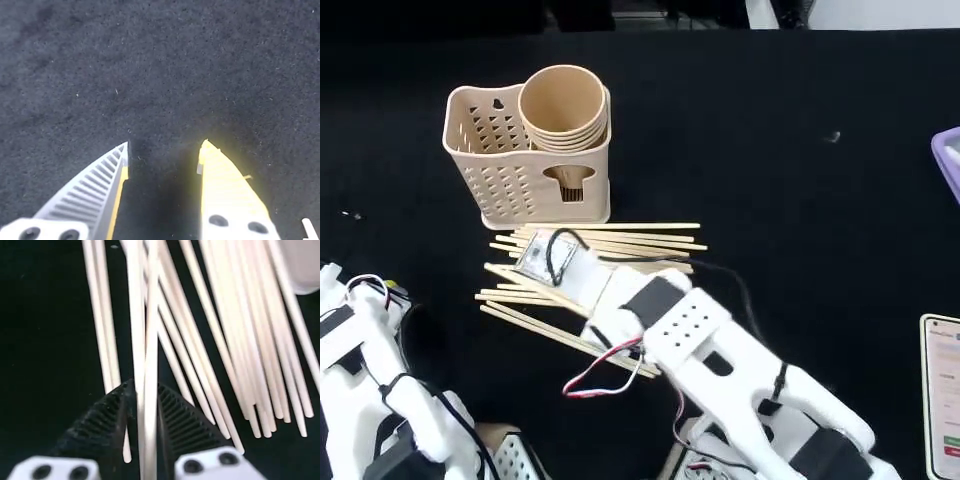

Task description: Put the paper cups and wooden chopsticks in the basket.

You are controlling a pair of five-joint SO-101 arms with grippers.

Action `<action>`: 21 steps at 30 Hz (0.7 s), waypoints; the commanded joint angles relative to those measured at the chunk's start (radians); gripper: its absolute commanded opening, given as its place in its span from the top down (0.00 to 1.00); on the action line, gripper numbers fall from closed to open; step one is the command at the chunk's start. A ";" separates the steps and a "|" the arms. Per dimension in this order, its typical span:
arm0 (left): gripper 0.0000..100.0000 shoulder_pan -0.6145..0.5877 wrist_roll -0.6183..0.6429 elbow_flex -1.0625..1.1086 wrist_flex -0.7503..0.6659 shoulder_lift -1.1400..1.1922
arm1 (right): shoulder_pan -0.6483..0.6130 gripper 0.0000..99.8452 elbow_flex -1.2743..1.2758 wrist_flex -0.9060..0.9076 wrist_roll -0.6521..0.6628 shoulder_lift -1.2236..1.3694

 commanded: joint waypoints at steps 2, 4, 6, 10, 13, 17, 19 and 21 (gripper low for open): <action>0.78 0.005 0.002 -0.048 -0.009 -0.025 | 0.032 0.99 0.028 0.002 0.018 -0.039; 0.78 0.005 0.002 -0.048 -0.009 -0.025 | 0.038 0.99 0.062 0.002 0.018 -0.039; 0.78 0.005 0.002 -0.048 -0.009 -0.025 | 0.051 0.99 0.099 0.000 0.023 -0.039; 0.78 0.005 0.002 -0.050 -0.009 -0.025 | 0.066 0.99 0.168 -0.038 0.068 -0.039; 0.78 0.005 0.002 -0.048 -0.009 -0.025 | 0.064 0.98 0.197 -0.041 0.066 -0.039; 0.78 0.005 0.002 -0.050 -0.009 -0.025 | 0.064 0.88 0.179 -0.034 0.064 -0.039; 0.78 0.005 0.002 -0.051 -0.009 -0.025 | 0.057 0.85 0.142 -0.037 0.021 -0.039; 0.78 0.005 0.002 -0.050 -0.009 -0.025 | 0.008 0.84 0.108 -0.041 -0.048 -0.039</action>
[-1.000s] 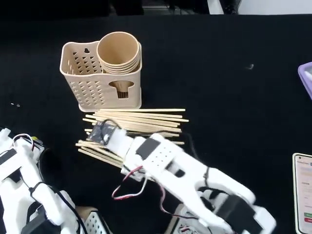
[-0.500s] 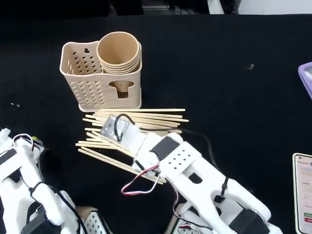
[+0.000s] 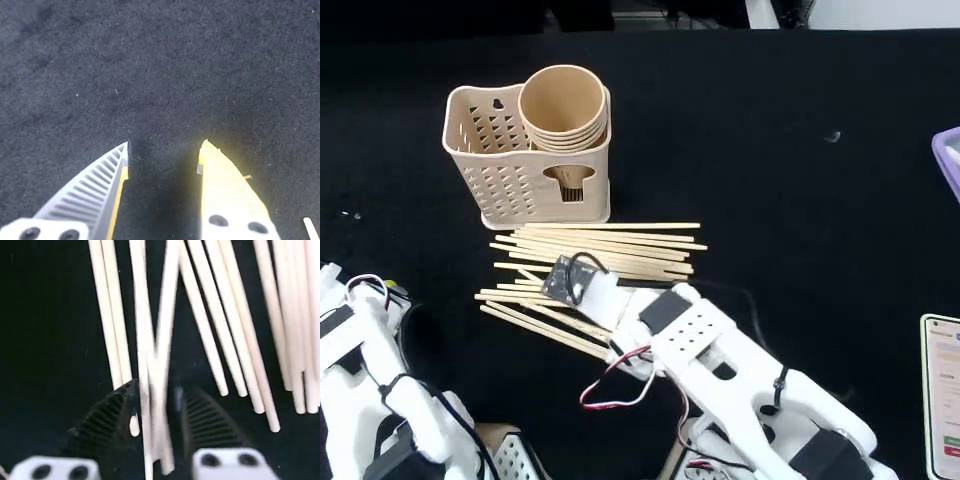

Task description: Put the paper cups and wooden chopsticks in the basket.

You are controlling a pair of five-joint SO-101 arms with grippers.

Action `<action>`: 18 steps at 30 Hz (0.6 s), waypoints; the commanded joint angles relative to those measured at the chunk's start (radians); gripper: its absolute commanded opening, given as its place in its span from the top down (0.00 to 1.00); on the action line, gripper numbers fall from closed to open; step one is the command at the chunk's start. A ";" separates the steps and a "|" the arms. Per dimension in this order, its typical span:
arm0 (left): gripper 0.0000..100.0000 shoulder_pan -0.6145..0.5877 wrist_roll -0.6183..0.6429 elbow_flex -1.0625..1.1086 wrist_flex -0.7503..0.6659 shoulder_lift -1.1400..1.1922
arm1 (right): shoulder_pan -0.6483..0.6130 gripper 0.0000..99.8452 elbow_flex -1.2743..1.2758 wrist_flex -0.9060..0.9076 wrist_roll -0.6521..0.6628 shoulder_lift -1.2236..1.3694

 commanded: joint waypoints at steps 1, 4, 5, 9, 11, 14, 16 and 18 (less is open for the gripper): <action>0.78 0.005 0.002 -0.050 -0.009 -0.025 | -0.075 0.84 -0.101 -0.017 -0.120 -0.039; 0.78 0.005 0.002 -0.050 -0.009 -0.025 | -0.203 0.84 -0.128 -0.040 -0.147 -0.039; 0.78 0.005 0.002 -0.050 -0.009 -0.025 | -0.230 0.84 -0.124 -0.071 -0.149 -0.038; 0.78 0.005 0.002 -0.048 -0.009 -0.025 | -0.242 0.84 -0.081 -0.229 -0.150 0.047; 0.78 0.005 0.002 -0.048 -0.009 -0.025 | -0.241 0.84 -0.085 -0.278 -0.150 0.137; 0.78 0.005 0.002 -0.048 -0.009 -0.025 | -0.241 0.84 -0.147 -0.293 -0.147 0.262; 0.78 0.005 0.002 -0.048 -0.009 -0.025 | -0.239 0.84 -0.191 -0.292 -0.143 0.326; 0.78 0.005 0.002 -0.050 -0.009 -0.025 | -0.239 0.84 -0.222 -0.292 -0.143 0.380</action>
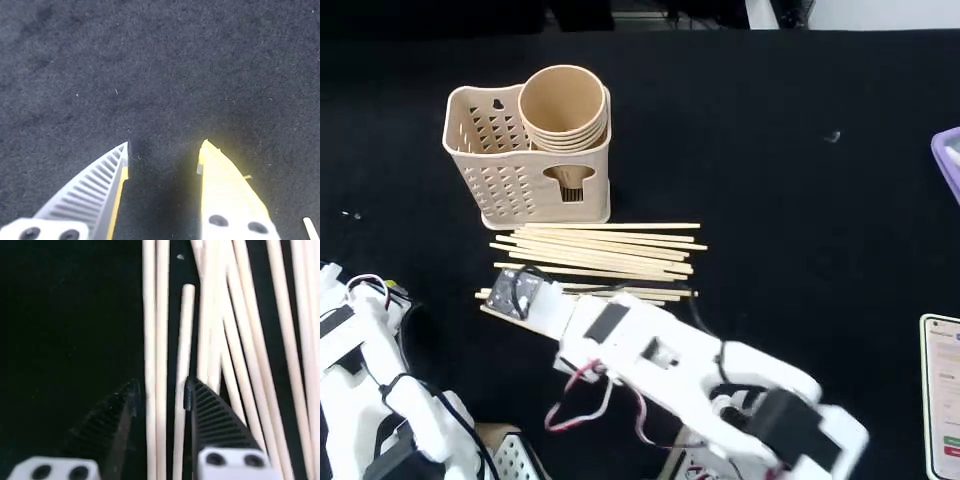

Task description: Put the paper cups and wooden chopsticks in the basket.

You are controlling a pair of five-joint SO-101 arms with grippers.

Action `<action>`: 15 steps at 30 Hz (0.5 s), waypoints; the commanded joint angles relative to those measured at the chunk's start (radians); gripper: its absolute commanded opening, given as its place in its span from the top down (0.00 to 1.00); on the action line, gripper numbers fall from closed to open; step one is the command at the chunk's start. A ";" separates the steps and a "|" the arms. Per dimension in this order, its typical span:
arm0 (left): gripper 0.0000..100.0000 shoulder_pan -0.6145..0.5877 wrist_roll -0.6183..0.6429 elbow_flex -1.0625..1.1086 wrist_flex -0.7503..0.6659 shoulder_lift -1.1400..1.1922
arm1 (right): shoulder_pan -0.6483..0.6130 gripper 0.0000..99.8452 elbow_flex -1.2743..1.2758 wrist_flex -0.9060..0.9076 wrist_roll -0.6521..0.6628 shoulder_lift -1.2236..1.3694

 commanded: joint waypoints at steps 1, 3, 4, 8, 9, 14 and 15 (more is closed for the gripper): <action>0.78 0.005 0.002 -0.050 -0.009 -0.025 | -0.015 0.84 -0.105 -0.020 -0.003 0.104; 0.78 0.005 0.002 -0.050 -0.009 -0.025 | -0.015 0.84 -0.122 -0.008 -0.002 0.124; 0.78 0.005 0.002 -0.050 -0.009 -0.025 | -0.015 0.84 -0.134 0.006 -0.002 0.127; 0.78 0.005 0.002 -0.051 -0.009 -0.025 | -0.017 0.86 -0.142 0.015 -0.002 0.133; 0.78 0.005 0.002 -0.050 -0.009 -0.025 | -0.017 0.89 -0.142 0.015 -0.002 0.133; 0.78 0.005 0.002 -0.050 -0.009 -0.025 | 0.002 0.99 -0.151 0.048 -0.002 0.124; 0.78 0.005 0.002 -0.050 -0.009 -0.025 | 0.006 0.99 -0.163 0.064 -0.002 0.120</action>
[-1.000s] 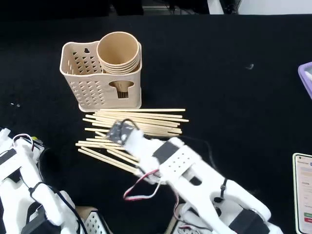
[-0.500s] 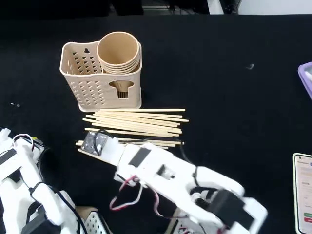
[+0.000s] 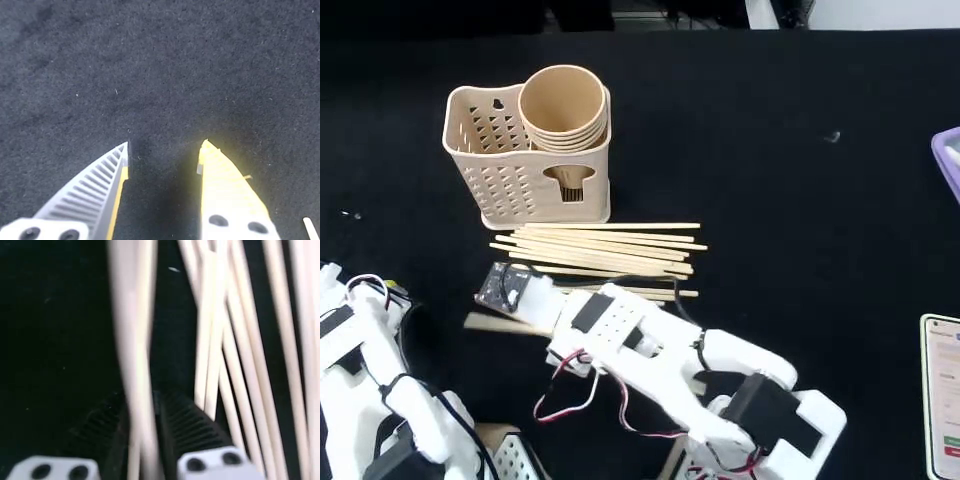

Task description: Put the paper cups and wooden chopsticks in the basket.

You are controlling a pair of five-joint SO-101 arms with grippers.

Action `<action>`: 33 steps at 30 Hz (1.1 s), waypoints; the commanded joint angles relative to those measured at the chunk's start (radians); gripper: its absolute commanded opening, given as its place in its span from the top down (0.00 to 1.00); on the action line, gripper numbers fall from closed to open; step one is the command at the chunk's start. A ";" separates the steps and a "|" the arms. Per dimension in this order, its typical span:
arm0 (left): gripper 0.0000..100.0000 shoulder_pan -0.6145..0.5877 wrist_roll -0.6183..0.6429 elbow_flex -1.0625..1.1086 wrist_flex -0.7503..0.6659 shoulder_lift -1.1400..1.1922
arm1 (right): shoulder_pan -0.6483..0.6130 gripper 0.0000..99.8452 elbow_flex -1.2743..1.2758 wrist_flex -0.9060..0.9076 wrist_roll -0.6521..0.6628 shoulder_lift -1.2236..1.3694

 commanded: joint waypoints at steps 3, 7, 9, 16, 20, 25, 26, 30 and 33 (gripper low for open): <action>0.78 0.005 0.002 -0.050 -0.009 -0.025 | 0.035 0.99 -0.073 0.104 -0.003 -0.045; 0.78 0.005 0.002 -0.050 -0.009 -0.025 | 0.068 0.99 -0.067 0.166 0.041 -0.165; 0.78 0.005 0.002 -0.051 -0.009 -0.025 | 0.078 0.99 -0.070 0.203 0.049 -0.239; 0.78 0.005 0.002 -0.051 -0.009 -0.025 | 0.120 0.99 -0.073 0.229 0.046 -0.492; 0.78 0.005 0.002 -0.053 -0.009 -0.025 | 0.121 0.99 -0.074 0.169 0.044 -0.608; 0.78 0.005 0.002 -0.051 -0.009 -0.025 | 0.121 0.99 -0.074 0.101 0.044 -0.708; 0.78 0.005 0.002 -0.051 -0.009 -0.025 | 0.121 0.99 -0.074 0.095 0.044 -0.723; 0.78 0.005 0.002 -0.053 -0.009 -0.025 | 0.121 0.99 -0.074 0.061 0.041 -0.750; 0.78 0.005 0.002 -0.053 -0.009 -0.025 | 0.123 0.99 -0.074 0.020 -0.020 -0.753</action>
